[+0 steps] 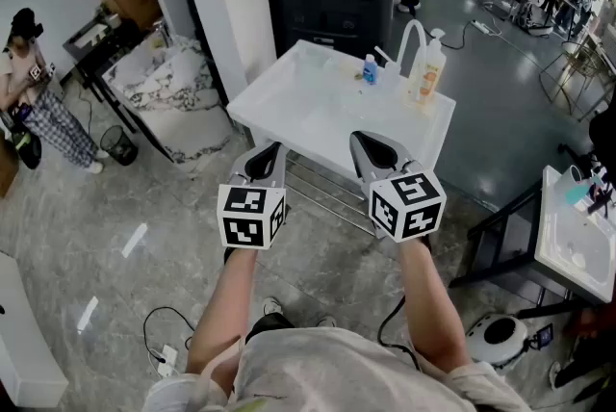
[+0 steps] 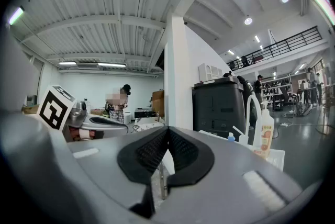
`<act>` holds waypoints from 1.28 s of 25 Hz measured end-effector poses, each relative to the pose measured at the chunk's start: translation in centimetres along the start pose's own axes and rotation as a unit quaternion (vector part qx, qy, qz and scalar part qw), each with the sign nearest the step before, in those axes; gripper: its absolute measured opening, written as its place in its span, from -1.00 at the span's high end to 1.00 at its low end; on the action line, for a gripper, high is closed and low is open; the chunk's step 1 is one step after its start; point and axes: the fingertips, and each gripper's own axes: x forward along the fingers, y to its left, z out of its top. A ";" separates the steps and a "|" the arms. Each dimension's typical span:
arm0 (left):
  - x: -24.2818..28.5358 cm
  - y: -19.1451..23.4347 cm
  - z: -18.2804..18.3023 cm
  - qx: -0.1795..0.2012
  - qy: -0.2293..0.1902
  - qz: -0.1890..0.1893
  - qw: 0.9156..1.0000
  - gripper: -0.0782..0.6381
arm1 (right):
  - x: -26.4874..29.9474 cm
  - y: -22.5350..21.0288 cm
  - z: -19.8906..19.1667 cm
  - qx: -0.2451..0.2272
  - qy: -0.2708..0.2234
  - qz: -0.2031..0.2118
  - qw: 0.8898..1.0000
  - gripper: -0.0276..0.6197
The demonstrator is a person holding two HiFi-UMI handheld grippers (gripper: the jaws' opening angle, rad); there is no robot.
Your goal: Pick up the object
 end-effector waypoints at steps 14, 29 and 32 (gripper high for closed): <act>1.0 1.1 0.1 -0.001 -0.001 -0.002 1.000 0.77 | 1.3 -0.4 -0.6 -0.003 0.003 -0.005 1.000 0.82; 7.8 9.2 0.2 -0.007 -0.003 -0.040 0.999 0.77 | 10.9 -0.9 -0.7 -0.004 0.018 -0.036 0.999 0.64; 8.9 11.4 0.3 -0.007 -0.003 -0.048 0.999 0.77 | 12.9 -0.7 -0.7 -0.002 0.020 -0.044 0.999 0.61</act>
